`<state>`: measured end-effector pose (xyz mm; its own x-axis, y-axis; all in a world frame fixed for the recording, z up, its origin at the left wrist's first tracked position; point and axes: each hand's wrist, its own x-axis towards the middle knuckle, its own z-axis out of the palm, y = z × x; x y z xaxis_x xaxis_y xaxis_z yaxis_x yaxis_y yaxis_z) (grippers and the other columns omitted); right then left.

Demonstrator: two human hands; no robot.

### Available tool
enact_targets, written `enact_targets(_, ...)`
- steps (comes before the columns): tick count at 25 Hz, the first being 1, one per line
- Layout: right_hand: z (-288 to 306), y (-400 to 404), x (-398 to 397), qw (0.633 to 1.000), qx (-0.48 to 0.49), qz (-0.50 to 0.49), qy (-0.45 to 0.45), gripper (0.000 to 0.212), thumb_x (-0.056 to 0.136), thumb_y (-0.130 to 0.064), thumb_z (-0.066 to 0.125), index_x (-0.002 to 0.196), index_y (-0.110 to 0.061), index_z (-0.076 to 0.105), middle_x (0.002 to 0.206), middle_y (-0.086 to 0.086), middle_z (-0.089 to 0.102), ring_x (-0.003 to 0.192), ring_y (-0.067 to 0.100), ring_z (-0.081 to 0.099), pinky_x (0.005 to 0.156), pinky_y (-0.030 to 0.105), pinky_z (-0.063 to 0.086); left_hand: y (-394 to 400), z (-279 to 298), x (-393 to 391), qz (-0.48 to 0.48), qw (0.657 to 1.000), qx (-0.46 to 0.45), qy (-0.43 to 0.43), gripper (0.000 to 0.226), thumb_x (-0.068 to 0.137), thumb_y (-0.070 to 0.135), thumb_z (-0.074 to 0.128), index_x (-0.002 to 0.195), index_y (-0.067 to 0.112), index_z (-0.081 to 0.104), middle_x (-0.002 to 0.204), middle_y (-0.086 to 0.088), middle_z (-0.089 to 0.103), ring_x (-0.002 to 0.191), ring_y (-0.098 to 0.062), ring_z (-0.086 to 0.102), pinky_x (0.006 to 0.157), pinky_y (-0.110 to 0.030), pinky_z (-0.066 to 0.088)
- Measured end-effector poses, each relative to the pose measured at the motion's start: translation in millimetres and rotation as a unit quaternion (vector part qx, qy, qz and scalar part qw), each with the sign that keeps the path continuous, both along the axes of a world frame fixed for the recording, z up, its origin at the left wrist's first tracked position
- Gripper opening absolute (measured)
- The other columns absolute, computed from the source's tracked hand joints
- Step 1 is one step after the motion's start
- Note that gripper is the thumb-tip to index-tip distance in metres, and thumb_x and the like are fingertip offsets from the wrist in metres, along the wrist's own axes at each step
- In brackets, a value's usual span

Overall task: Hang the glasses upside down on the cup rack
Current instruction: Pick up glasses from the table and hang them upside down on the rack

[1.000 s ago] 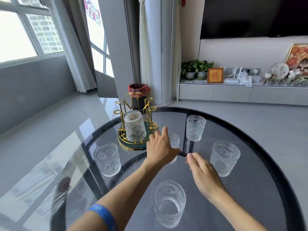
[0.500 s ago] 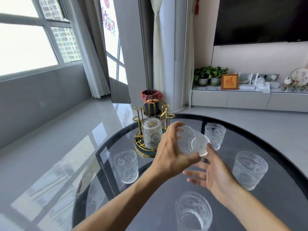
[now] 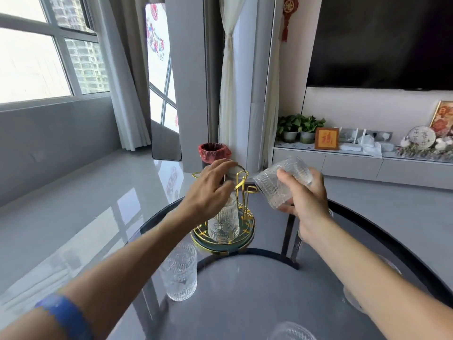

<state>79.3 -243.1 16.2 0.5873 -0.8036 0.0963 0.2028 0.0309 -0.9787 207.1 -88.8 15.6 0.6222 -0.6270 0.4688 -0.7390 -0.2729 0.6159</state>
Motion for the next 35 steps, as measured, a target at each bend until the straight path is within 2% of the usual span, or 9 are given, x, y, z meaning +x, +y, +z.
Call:
enact_targets(2,4.9,-3.3,17.7,0.988,-0.147,-0.04,0.017,0.056,0.061,-0.048,0.079,0.106,-0.036,0.048,0.102,-0.008,0.065,0.089,0.02,0.064,0.065,0.039,0.055,-7.0,3.8,19.5,-0.003,0.997,0.072,-0.036,0.068,0.085,0.036,0.035,0.15,0.016,0.039,0.159,-0.005,0.035,0.144,-0.016,0.03,0.115,-0.033,0.02)
enact_targets(5,8.0,-12.6,36.4,0.944,-0.314,-0.05,0.092,0.061,0.06,-0.055,0.075,0.112,-0.046,0.044,0.106,-0.02,0.058,0.089,0.013,0.055,0.07,0.031,0.04,-6.7,2.2,43.4,-0.005,0.99,0.134,-0.05,0.07,0.088,0.04,0.029,0.154,0.017,0.03,0.163,-0.006,0.026,0.148,-0.018,0.024,0.116,-0.032,0.015)
enact_targets(10,-14.2,-29.3,50.4,0.902,-0.403,0.018,0.153,0.069,0.066,-0.049,0.077,0.125,-0.044,0.043,0.133,-0.006,0.056,0.115,0.018,0.051,0.082,0.027,0.035,3.7,-1.6,63.5,-0.014,0.973,0.191,-0.129,0.067,0.089,0.041,0.029,0.152,0.019,0.034,0.16,-0.008,0.033,0.14,-0.025,0.04,0.11,-0.039,0.03)
enact_targets(13,-25.6,-26.8,57.8,0.867,-0.457,0.039,0.195,0.068,0.066,-0.048,0.078,0.124,-0.044,0.044,0.128,-0.003,0.06,0.11,0.02,0.055,0.075,0.027,0.037,-3.7,2.8,62.4,-0.001,0.973,0.18,-0.145,0.068,0.089,0.043,0.026,0.153,0.02,0.028,0.146,-0.018,0.051,0.121,-0.033,0.057,0.094,-0.044,0.044)
enact_targets(15,-37.4,-21.8,60.5,0.84,-0.494,0.047,0.218,0.068,0.066,-0.046,0.079,0.124,-0.045,0.043,0.124,-0.002,0.062,0.104,0.02,0.057,0.071,0.026,0.039,-1.6,1.0,63.2,0.014,0.965,0.19,-0.18,0.071,0.089,0.046,0.023,0.153,0.017,0.027,0.143,-0.02,0.054,0.121,-0.033,0.057,0.098,-0.046,0.044)
enact_targets(23,-78.3,-18.0,56.6,0.855,-0.462,0.041,0.233,0.064,0.069,-0.05,0.073,0.124,-0.048,0.04,0.127,-0.002,0.061,0.105,0.027,0.06,0.075,0.034,0.05,-6.3,-10.2,64.6,0.033,0.965,0.143,-0.219,0.062,0.092,0.043,0.026,0.146,0.016,0.033,0.11,-0.021,0.069,0.104,-0.034,0.061,0.087,-0.045,0.044)
enact_targets(30,-81.2,-13.5,48.7,0.863,-0.428,0.053,0.263,0.09,0.074,-0.047,0.073,0.144,-0.049,0.016,0.151,-0.004,0.04,0.127,0.026,0.048,0.09,0.04,0.045,-2.1,-9.1,58.4,0.039,0.973,0.168,-0.154,0.068,0.093,0.042,0.022,0.158,0.026,0.01,0.147,-0.009,0.052,0.136,-0.027,0.043,0.113,-0.056,0.024)
enact_targets(32,-80.7,-9.9,37.7,0.879,-0.392,0.074,0.263,0.101,0.075,-0.043,0.074,0.148,-0.043,0.004,0.159,-0.004,0.024,0.137,0.025,0.035,0.097,0.042,0.038,8.1,-6.9,49.0,0.045,0.992,0.076,-0.094,0.067,0.095,0.039,0.029,0.158,0.028,0.009,0.15,-0.008,0.049,0.136,-0.026,0.043,0.113,-0.054,0.027)
enact_targets(35,-75.0,-0.7,15.0,0.899,-0.37,0.044,0.228,0.087,0.079,-0.031,0.069,0.148,-0.034,0.016,0.155,0.001,0.032,0.133,0.027,0.04,0.1,0.041,0.036,56.1,-39.2,9.4,0.123,0.982,-0.133,0.054,0.061,0.096,0.037,0.045,0.154,0.028,0.027,0.143,-0.009,0.055,0.125,-0.021,0.054,0.101,-0.041,0.043)
